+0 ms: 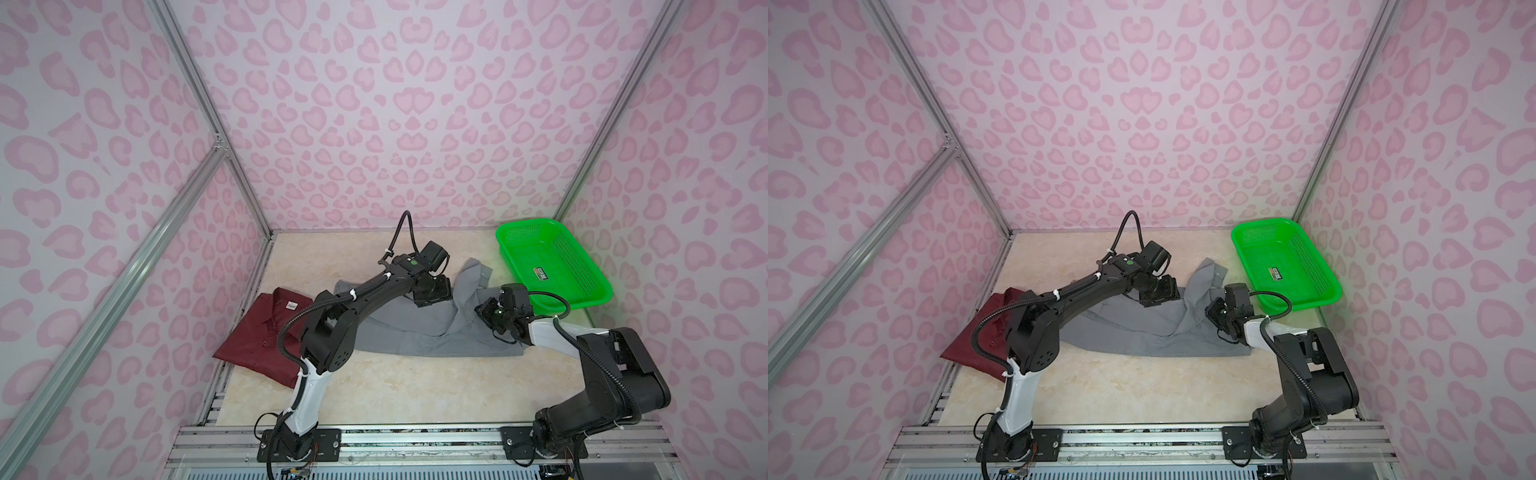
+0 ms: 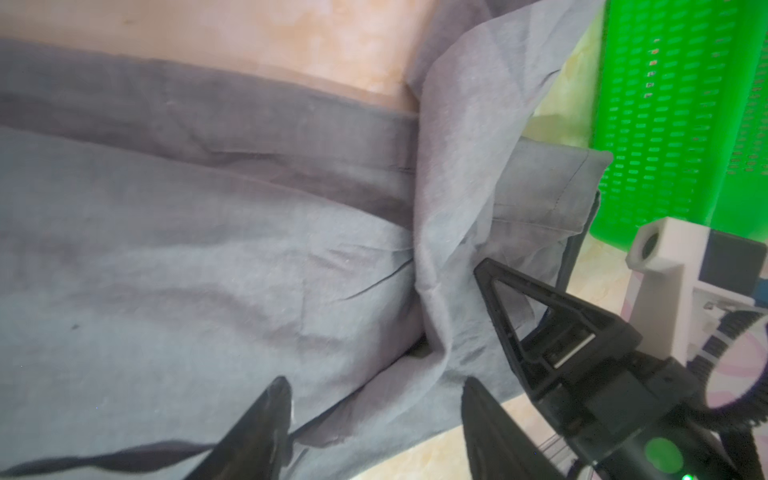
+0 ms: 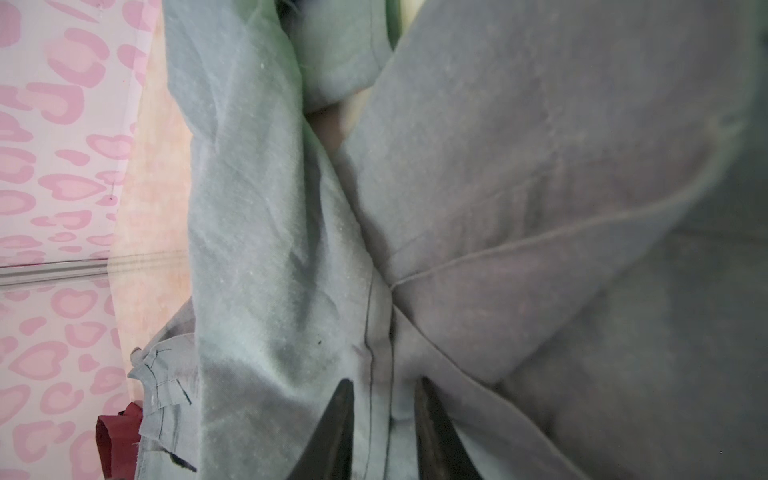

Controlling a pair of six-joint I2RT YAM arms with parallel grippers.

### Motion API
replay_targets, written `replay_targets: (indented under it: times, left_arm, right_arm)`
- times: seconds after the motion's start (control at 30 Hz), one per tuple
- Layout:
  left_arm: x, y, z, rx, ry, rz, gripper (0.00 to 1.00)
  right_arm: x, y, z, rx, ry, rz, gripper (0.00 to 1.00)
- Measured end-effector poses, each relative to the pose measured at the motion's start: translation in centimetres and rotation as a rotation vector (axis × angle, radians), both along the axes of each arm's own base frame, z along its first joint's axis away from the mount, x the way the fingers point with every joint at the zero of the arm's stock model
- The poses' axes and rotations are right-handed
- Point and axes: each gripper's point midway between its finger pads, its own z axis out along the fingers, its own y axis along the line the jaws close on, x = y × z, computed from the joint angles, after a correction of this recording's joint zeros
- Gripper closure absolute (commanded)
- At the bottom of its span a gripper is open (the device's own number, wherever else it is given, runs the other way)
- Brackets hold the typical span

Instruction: Fold and stack the long sleeve shirts

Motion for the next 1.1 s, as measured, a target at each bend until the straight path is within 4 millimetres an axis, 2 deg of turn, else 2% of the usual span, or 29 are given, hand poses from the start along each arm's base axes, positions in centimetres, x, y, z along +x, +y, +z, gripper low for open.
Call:
replay_targets:
  times: [0.13,0.3,0.43,0.6,0.7,0.77,0.93,1.1]
  left_arm:
    - [0.9,-2.1,-0.9,0.003,-0.023,-0.041,0.38]
    - [1.1,-2.9,-3.3,0.042,0.004,-0.066,0.43]
    - [1.2,-4.2,-4.1,0.034,0.004,-0.090,0.46]
    - [0.6,-5.1,-5.1,0.029,0.025,-0.111,0.66]
    - [0.7,-5.0,-5.2,0.029,0.025,-0.108,0.82]
    - [0.7,-4.8,-5.6,0.033,0.027,-0.107,0.95]
    - [-0.2,-3.5,-9.0,0.051,0.087,-0.084,0.96]
    - [-1.0,-2.0,-8.3,-0.035,0.101,-0.044,0.96]
  right_arm:
    - [0.1,0.0,-0.3,0.009,0.005,0.004,0.72]
    - [0.3,0.0,0.2,0.019,-0.010,0.005,0.72]
    - [0.6,-0.2,1.0,0.019,-0.032,0.004,0.72]
    - [1.4,-0.9,2.5,0.008,-0.070,0.004,0.67]
    - [2.8,-1.7,3.7,-0.001,-0.098,-0.008,0.66]
    - [3.7,-1.8,4.2,-0.007,-0.108,-0.006,0.65]
    - [4.2,-1.4,3.5,-0.002,-0.093,0.020,0.65]
    - [4.1,-0.9,3.2,0.031,-0.100,0.044,0.65]
